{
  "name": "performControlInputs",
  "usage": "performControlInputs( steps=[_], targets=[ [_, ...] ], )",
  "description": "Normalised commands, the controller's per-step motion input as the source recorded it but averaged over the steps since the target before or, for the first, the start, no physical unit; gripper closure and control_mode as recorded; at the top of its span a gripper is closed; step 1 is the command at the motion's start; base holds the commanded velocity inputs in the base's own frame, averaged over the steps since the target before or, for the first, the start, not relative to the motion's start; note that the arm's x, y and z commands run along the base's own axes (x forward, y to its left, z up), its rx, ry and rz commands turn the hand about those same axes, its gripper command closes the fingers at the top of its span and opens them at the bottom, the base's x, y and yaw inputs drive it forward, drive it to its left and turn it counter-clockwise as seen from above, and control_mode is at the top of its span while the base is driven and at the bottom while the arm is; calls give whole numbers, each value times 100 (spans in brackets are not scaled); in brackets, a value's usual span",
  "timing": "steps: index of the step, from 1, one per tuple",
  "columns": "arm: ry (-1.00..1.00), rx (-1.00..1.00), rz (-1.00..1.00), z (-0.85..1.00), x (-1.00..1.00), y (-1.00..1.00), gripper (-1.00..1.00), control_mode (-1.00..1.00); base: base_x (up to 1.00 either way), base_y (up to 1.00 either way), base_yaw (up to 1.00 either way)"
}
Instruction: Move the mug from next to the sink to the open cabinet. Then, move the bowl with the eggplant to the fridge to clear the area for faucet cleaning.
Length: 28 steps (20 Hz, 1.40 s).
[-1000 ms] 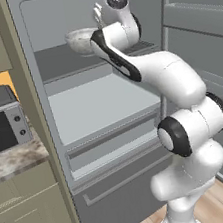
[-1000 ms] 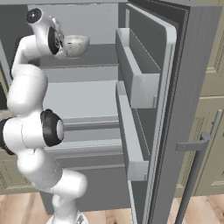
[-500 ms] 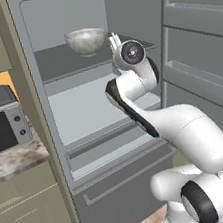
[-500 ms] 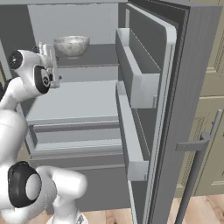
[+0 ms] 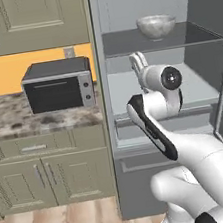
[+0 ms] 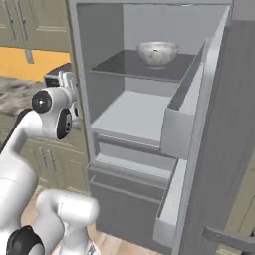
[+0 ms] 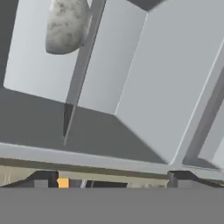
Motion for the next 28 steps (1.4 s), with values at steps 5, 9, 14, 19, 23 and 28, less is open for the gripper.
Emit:
performControlInputs(
  steps=[5,9,14,19,23,28],
  targets=[
    [0,0,0,0,0,0,-100,100,0,13,98],
    [0,0,0,0,0,0,-100,100,0,26,93],
    [0,0,0,0,0,0,-100,100,0,23,93],
    [0,0,0,0,0,0,-100,100,3,25,92],
    [0,0,0,0,0,0,-100,100,11,26,88],
    [0,0,0,0,0,0,-100,100,21,18,85]
  ],
)
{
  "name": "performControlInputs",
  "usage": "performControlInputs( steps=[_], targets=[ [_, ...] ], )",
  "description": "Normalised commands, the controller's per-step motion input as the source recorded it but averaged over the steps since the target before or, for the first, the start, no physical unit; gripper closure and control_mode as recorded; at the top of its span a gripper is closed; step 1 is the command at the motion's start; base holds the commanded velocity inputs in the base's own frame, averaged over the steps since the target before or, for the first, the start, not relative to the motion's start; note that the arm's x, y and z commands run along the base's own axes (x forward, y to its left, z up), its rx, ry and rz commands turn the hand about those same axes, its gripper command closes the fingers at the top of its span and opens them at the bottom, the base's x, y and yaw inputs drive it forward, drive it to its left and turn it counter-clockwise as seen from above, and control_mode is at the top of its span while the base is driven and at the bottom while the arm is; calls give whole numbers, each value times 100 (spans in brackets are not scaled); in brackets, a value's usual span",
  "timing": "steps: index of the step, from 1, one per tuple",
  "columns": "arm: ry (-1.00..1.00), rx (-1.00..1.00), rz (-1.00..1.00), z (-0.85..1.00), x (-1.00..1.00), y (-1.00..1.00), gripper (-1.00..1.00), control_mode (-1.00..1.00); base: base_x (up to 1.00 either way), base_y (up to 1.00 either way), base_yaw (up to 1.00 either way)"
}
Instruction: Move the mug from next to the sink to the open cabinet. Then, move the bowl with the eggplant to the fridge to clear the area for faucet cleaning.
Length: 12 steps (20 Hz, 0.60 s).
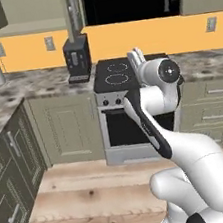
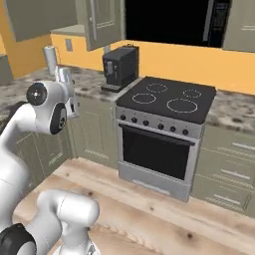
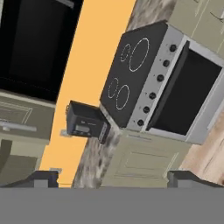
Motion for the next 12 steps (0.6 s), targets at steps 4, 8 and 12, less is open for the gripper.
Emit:
performControlInputs(
  steps=[4,8,12],
  targets=[
    [0,0,0,0,0,0,-100,100,5,3,92],
    [0,0,0,0,0,0,-100,100,32,0,87],
    [0,0,0,0,0,0,-100,100,62,0,80]
  ],
)
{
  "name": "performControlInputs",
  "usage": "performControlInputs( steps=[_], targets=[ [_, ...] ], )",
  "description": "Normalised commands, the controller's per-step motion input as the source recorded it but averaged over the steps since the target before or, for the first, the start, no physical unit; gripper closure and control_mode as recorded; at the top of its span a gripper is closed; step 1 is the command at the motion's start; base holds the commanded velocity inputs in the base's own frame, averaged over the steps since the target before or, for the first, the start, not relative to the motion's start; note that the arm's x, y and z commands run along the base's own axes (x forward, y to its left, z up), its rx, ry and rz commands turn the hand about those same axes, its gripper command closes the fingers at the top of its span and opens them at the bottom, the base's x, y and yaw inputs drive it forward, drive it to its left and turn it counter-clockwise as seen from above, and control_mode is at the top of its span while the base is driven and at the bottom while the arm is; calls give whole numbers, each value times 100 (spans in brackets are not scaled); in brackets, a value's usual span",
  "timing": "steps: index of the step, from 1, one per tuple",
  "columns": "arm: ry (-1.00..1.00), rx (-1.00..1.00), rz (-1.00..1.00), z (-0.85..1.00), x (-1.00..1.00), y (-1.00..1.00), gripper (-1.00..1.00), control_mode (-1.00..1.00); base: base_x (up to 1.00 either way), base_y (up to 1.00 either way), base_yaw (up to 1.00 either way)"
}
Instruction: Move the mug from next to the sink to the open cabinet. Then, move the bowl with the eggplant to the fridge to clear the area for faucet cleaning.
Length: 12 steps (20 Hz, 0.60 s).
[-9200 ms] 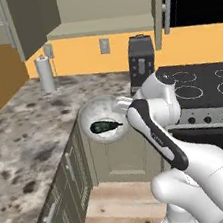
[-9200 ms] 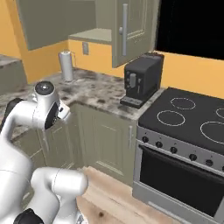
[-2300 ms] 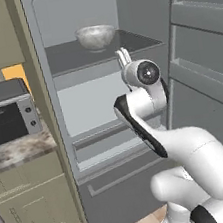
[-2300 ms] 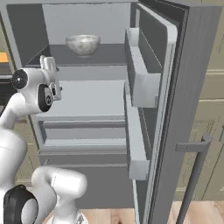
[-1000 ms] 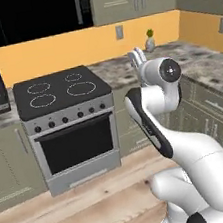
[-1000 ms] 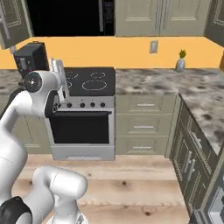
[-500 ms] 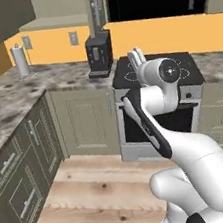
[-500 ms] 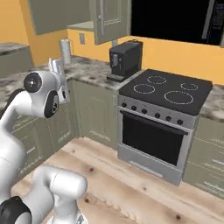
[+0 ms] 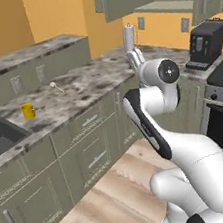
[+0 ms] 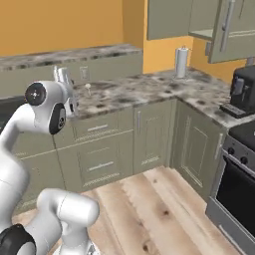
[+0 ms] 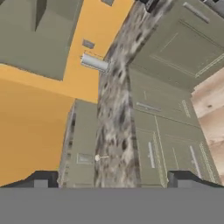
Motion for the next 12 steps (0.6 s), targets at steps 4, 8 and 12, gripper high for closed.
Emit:
performControlInputs(
  steps=[4,8,12],
  targets=[
    [0,0,0,0,0,0,-100,100,95,-8,73],
    [0,0,0,0,0,0,-100,100,100,-14,67],
    [0,0,0,0,0,0,-100,100,83,-66,32]
  ],
)
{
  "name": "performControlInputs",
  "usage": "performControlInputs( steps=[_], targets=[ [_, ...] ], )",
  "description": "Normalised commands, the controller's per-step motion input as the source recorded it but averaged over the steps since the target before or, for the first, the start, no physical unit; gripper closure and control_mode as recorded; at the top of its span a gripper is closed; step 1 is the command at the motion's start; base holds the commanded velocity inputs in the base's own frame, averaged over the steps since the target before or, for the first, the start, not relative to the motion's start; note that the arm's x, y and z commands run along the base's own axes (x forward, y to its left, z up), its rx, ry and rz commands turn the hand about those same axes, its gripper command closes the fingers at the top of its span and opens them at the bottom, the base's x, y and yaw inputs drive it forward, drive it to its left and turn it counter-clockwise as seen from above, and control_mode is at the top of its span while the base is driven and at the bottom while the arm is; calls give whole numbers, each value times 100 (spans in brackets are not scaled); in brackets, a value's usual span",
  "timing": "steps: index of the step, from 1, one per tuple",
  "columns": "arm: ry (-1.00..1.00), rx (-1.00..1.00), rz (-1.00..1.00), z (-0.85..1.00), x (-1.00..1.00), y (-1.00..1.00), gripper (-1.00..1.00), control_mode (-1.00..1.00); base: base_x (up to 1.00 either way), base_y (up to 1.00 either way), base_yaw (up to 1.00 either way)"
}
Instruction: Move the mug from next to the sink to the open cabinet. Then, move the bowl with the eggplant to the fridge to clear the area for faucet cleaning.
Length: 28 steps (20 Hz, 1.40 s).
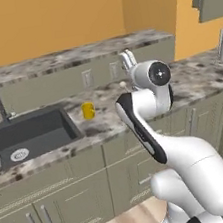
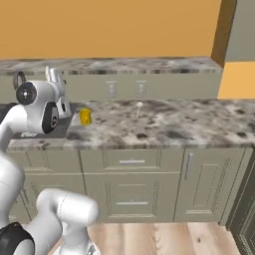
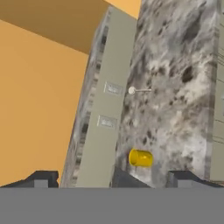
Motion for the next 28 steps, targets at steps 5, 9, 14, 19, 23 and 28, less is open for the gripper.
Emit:
performControlInputs(
  steps=[5,9,14,19,23,28],
  targets=[
    [0,0,0,0,0,0,-100,100,96,-86,18],
    [0,0,0,0,0,0,-100,100,50,-15,40],
    [0,0,0,0,0,0,-100,100,-1,33,55],
    [0,0,0,0,0,0,-100,100,47,4,15],
    [0,0,0,0,0,0,-100,100,67,0,-3],
    [21,-2,39,-3,11,0,-100,-100,0,0,0]
  ],
)
